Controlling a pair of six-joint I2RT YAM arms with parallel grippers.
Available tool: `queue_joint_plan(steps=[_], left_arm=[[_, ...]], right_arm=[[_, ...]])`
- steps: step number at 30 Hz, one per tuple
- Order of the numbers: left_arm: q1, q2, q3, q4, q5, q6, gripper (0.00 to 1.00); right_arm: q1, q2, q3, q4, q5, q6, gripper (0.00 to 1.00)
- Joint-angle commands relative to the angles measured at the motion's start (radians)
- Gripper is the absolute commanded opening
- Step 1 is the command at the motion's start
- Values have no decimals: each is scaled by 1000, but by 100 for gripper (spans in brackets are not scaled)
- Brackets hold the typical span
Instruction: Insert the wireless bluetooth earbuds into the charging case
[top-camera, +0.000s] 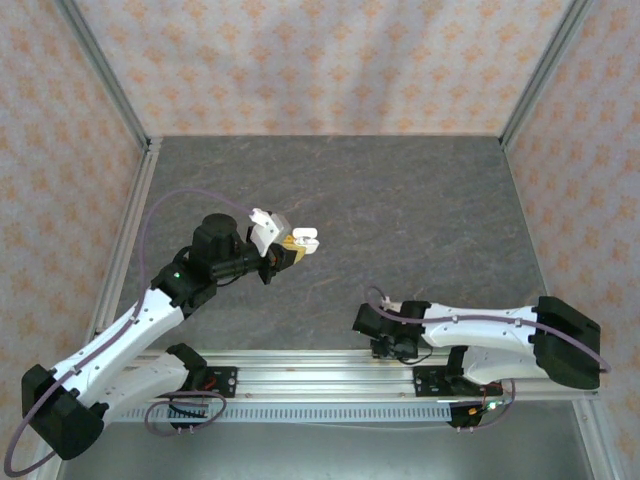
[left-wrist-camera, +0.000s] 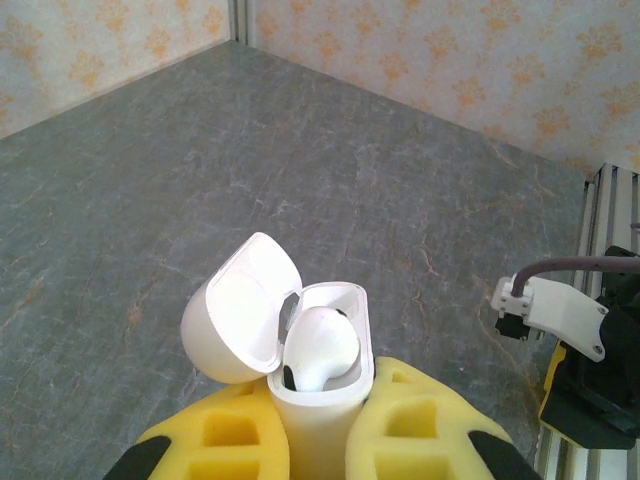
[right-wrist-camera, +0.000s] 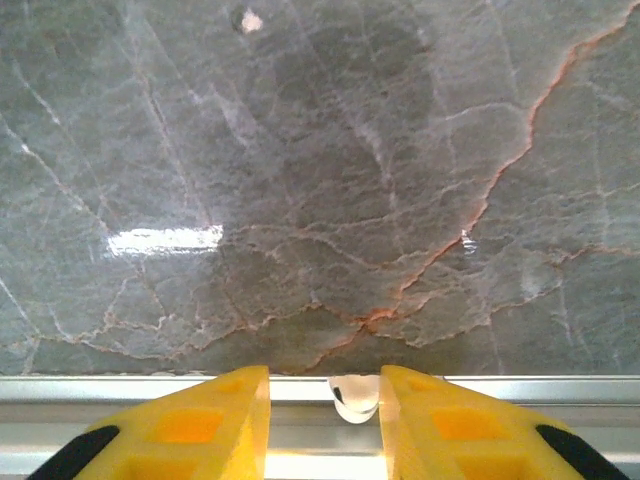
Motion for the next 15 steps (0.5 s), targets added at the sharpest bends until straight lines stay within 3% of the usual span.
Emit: queue_joint_plan(steps=[1,15], left_arm=[[9,-23,-6,-1,-22,-10,0],[10,-59,-8,-11,-31,-29,0]], right_arm=[[18,5,-27,-26,12,10,36],[53,53,-94,21,40,64,37]])
